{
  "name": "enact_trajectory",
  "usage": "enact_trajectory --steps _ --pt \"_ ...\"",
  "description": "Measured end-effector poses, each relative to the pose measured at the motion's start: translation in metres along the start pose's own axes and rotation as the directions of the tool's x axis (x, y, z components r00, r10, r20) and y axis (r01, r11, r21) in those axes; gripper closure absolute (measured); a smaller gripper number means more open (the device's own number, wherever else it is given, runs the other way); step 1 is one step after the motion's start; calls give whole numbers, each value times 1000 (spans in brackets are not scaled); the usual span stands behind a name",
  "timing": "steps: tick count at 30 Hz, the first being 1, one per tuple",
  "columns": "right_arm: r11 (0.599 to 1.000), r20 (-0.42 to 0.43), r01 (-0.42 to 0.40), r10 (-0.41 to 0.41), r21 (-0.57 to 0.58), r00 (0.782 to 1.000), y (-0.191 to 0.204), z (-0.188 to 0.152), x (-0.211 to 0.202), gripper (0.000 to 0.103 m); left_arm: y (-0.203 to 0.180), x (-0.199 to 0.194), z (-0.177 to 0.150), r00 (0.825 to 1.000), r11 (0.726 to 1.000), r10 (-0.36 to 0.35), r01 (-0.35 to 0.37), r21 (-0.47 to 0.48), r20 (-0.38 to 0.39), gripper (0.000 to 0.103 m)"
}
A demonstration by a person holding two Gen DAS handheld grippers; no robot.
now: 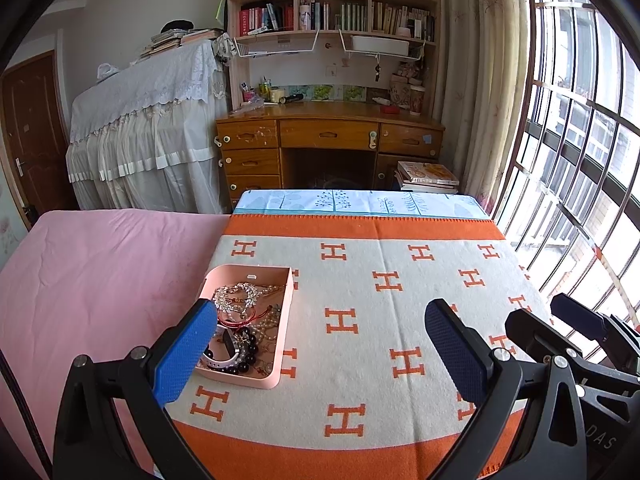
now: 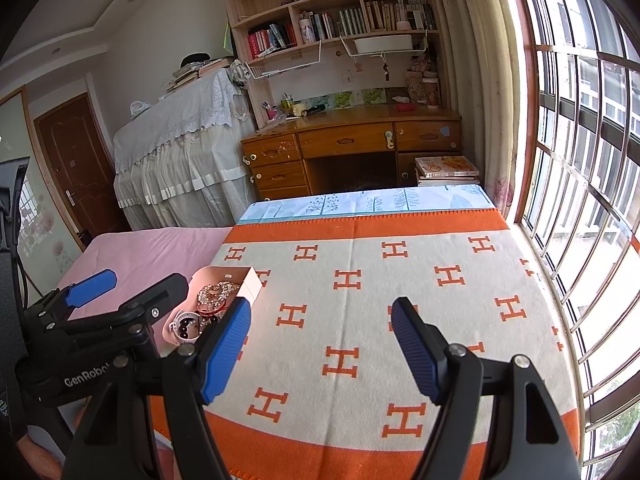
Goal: Organize jewelry
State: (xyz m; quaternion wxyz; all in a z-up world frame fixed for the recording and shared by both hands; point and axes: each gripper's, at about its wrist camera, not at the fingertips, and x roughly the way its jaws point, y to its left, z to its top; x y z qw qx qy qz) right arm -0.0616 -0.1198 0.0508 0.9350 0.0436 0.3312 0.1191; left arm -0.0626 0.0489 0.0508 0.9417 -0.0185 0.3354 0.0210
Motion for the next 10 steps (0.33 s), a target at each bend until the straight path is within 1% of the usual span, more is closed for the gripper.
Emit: enact_trajectory --steps 10 --pt "1000 -1 0 0 0 1000 0 1 0 30 1 2 -5 1000 1000 -1 1 -2 -7 1"
